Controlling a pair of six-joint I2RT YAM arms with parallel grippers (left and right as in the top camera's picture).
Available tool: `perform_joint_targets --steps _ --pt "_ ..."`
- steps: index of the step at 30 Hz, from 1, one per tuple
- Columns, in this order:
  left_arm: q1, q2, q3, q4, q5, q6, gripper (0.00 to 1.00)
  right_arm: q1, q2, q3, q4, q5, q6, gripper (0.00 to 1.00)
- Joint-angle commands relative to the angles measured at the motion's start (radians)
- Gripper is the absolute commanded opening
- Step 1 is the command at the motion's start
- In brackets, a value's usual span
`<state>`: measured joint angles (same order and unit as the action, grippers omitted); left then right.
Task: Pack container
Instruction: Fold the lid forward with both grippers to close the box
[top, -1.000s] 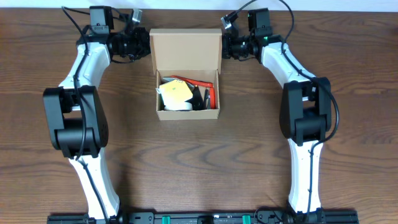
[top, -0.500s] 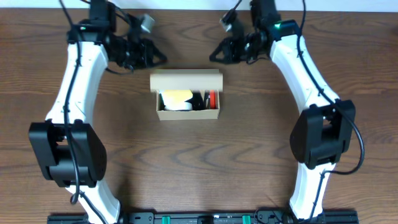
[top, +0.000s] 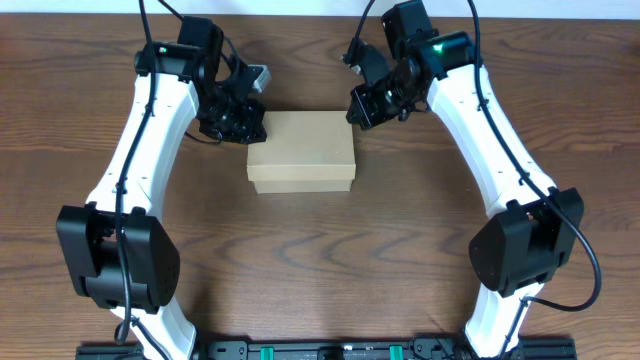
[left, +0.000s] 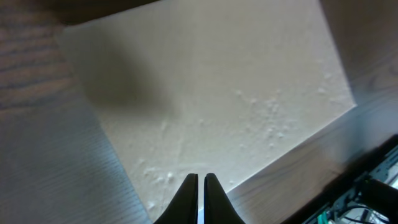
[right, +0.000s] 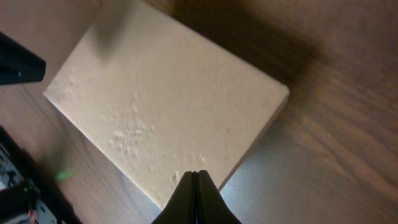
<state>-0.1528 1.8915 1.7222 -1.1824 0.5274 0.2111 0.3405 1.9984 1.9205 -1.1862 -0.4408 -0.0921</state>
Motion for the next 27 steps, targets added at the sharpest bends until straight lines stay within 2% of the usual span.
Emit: perform_joint_targets --steps 1,13,22,27 --pt "-0.011 -0.012 -0.070 0.014 -0.037 0.011 0.06 0.037 -0.014 -0.047 -0.010 0.021 -0.021 0.02" --pt "-0.037 -0.012 -0.254 0.135 -0.039 -0.025 0.06 0.105 -0.014 -0.304 0.101 0.018 -0.021 0.01" --pt "-0.037 -0.023 -0.272 0.143 -0.040 -0.033 0.06 0.105 -0.017 -0.315 0.114 0.023 -0.021 0.01" --pt "-0.036 -0.130 -0.261 0.143 -0.089 -0.063 0.06 0.104 -0.071 -0.283 0.120 0.039 -0.013 0.02"
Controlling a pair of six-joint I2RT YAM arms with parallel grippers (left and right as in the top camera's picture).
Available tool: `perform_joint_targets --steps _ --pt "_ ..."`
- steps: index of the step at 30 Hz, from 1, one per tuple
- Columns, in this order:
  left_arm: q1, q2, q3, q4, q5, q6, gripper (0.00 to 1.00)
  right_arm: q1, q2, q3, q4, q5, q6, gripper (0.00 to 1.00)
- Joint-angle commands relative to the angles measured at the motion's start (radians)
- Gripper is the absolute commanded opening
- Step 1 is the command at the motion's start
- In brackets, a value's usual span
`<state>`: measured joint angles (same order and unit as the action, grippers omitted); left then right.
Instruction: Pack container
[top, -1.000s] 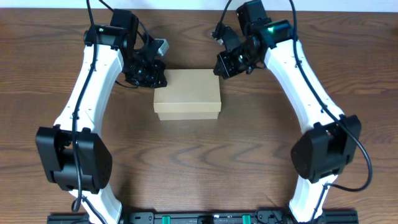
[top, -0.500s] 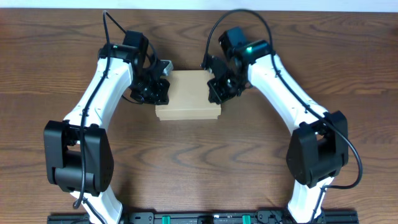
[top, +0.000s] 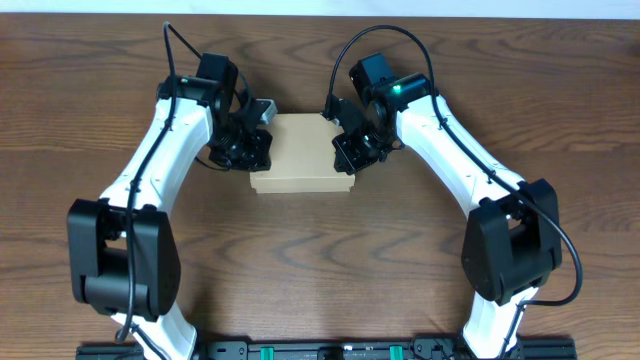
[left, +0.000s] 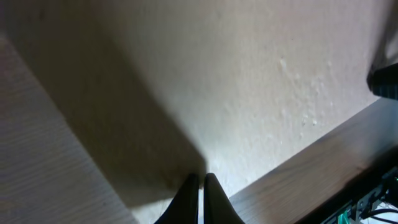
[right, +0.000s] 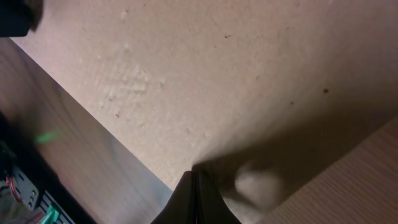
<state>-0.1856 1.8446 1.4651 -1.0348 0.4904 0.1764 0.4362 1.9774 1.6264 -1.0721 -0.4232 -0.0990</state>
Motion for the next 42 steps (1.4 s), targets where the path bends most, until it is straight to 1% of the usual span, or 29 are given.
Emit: perform_joint_targets --steps 1,4,9,11,13,16,21,23,25,26,27,28,29,35,42 --pt "-0.003 -0.117 -0.003 -0.005 -0.070 -0.036 0.06 0.008 -0.074 0.016 0.015 0.044 0.011 0.02" --pt "-0.006 -0.238 -0.003 -0.031 -0.110 -0.046 0.06 0.008 -0.160 0.017 0.047 0.106 0.050 0.01" --pt "-0.007 -0.449 -0.014 -0.120 -0.112 -0.051 0.06 0.008 -0.312 0.011 0.041 0.109 0.050 0.02" --pt "-0.014 -0.543 -0.049 -0.136 -0.114 -0.053 0.06 0.008 -0.372 -0.005 0.011 0.110 0.050 0.02" --pt "-0.029 -0.653 -0.126 -0.129 -0.122 -0.054 0.06 0.009 -0.435 -0.053 -0.002 0.109 0.050 0.02" --pt "-0.048 -0.822 -0.298 -0.081 -0.128 -0.086 0.06 0.011 -0.541 -0.215 0.054 0.109 0.050 0.02" --pt "-0.051 -1.073 -0.555 0.013 -0.124 -0.196 0.06 0.010 -0.713 -0.578 0.262 0.096 0.055 0.02" --pt "-0.051 -1.147 -0.606 0.032 -0.124 -0.235 0.06 0.010 -0.756 -0.667 0.322 0.067 0.060 0.01" --pt "-0.051 -1.197 -0.629 0.043 -0.128 -0.254 0.06 0.010 -0.780 -0.719 0.363 0.052 0.069 0.01" --pt "-0.051 -1.216 -0.633 0.045 -0.133 -0.262 0.17 0.010 -0.785 -0.737 0.379 0.052 0.069 0.02" --pt "-0.050 -1.226 -0.632 0.045 -0.135 -0.264 0.44 0.010 -0.785 -0.747 0.385 0.052 0.069 0.18" --pt "-0.050 -1.234 -0.632 0.045 -0.135 -0.264 0.95 0.010 -0.780 -0.756 0.388 0.053 0.069 0.41" --pt "-0.050 -1.235 -0.632 0.046 -0.135 -0.264 0.95 0.010 -0.777 -0.762 0.388 0.053 0.069 0.99" --pt "-0.051 -1.231 -0.632 0.041 -0.135 -0.278 0.95 0.010 -0.733 -0.779 0.406 0.050 0.068 0.99" --pt "-0.050 -1.231 -0.632 0.041 -0.135 -0.278 0.95 0.010 -0.727 -0.779 0.403 0.050 0.068 0.99"
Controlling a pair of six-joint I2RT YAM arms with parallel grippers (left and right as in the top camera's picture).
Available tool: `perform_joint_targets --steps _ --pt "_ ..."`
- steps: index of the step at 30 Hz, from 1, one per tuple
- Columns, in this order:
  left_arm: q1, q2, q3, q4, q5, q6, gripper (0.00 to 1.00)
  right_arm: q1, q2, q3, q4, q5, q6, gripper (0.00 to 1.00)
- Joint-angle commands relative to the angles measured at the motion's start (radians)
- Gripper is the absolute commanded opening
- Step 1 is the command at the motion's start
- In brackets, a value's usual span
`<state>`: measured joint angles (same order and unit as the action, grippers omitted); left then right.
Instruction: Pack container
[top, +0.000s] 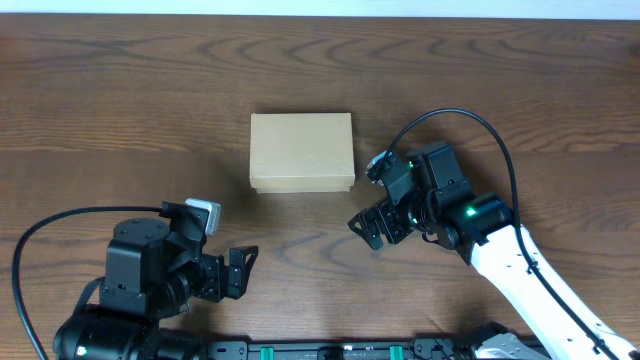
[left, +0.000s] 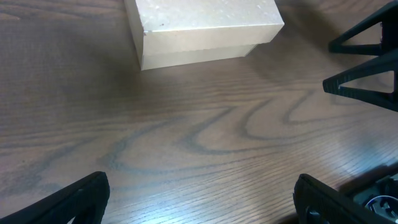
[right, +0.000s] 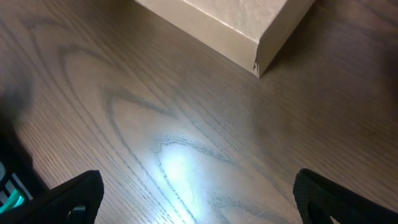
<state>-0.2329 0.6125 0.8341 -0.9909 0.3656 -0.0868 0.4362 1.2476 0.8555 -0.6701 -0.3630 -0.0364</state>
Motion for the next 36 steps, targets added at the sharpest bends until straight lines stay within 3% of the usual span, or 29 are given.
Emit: perform_joint_targets --steps 1,11,17,22,27,36 --pt "-0.003 0.001 -0.002 -0.003 -0.010 -0.014 0.95 0.010 0.003 -0.008 0.001 -0.010 0.006 0.99" --pt "0.009 -0.038 -0.003 -0.021 -0.010 -0.015 0.95 0.010 0.003 -0.008 0.001 -0.010 0.006 0.99" --pt "0.137 -0.187 -0.014 0.010 -0.103 -0.015 0.95 0.010 0.003 -0.008 0.001 -0.010 0.006 0.99" --pt "0.241 -0.338 -0.121 0.140 -0.211 -0.024 0.95 0.010 0.003 -0.008 0.001 -0.010 0.006 0.99" --pt "0.267 -0.477 -0.319 0.318 -0.312 -0.140 0.95 0.010 0.003 -0.008 0.001 -0.010 0.006 0.99" --pt "0.267 -0.607 -0.616 0.586 -0.322 -0.218 0.95 0.010 0.003 -0.008 0.001 -0.010 0.006 0.99"
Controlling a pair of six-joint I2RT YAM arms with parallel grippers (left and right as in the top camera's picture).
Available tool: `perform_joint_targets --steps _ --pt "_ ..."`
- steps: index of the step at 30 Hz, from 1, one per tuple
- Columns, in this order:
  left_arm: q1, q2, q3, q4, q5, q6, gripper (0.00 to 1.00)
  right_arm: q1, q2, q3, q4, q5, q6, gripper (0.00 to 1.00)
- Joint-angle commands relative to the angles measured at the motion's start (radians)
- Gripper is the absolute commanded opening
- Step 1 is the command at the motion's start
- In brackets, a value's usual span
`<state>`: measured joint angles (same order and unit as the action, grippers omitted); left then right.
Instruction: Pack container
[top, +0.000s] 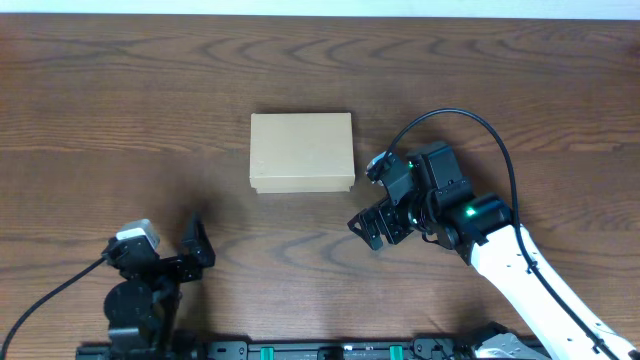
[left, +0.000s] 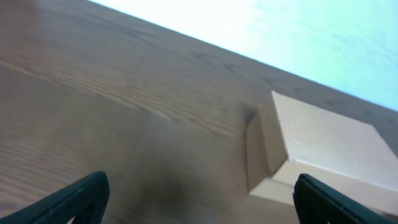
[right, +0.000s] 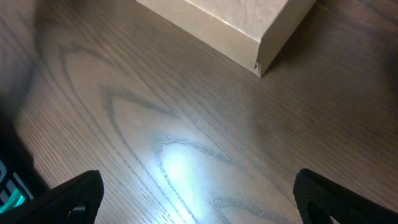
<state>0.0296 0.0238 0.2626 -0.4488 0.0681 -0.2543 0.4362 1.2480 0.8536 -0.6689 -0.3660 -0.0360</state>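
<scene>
The container is a closed tan cardboard box, lid on, lying flat on the wooden table. My left gripper is down at the near left edge, far from the box. In the left wrist view its fingers stand wide apart, and the box is far ahead at the right. My right gripper hovers just right of and in front of the box. The right wrist view shows only the box corner at the top. Both the left gripper and the right gripper are open and hold nothing.
The brown wood-grain table surrounds the box on all sides. A black rail runs along the near edge between the arm bases. A black cable loops above the right arm.
My left arm has drawn back further to the near left edge, and its camera now looks low across the table at the box. The right arm and the box have not moved.
Both shut grippers first stood by the box's far corners. Then they were low on its lid, one at each side. After that both were open near the front, away from the box. Now the left arm is folded at the near edge.
</scene>
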Motion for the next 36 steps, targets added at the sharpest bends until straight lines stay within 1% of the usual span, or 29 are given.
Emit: perform_joint_targets --steps 1,10,36 --pt "0.005 -0.020 -0.062 0.062 -0.025 -0.063 0.95 0.010 0.002 -0.006 0.000 -0.007 0.005 0.99" --pt "0.003 -0.021 -0.175 0.164 -0.015 -0.060 0.95 0.010 0.002 -0.006 0.000 -0.007 0.005 0.99" --pt "0.003 -0.019 -0.176 0.165 -0.016 -0.060 0.95 0.010 0.002 -0.006 0.000 -0.007 0.005 0.99"
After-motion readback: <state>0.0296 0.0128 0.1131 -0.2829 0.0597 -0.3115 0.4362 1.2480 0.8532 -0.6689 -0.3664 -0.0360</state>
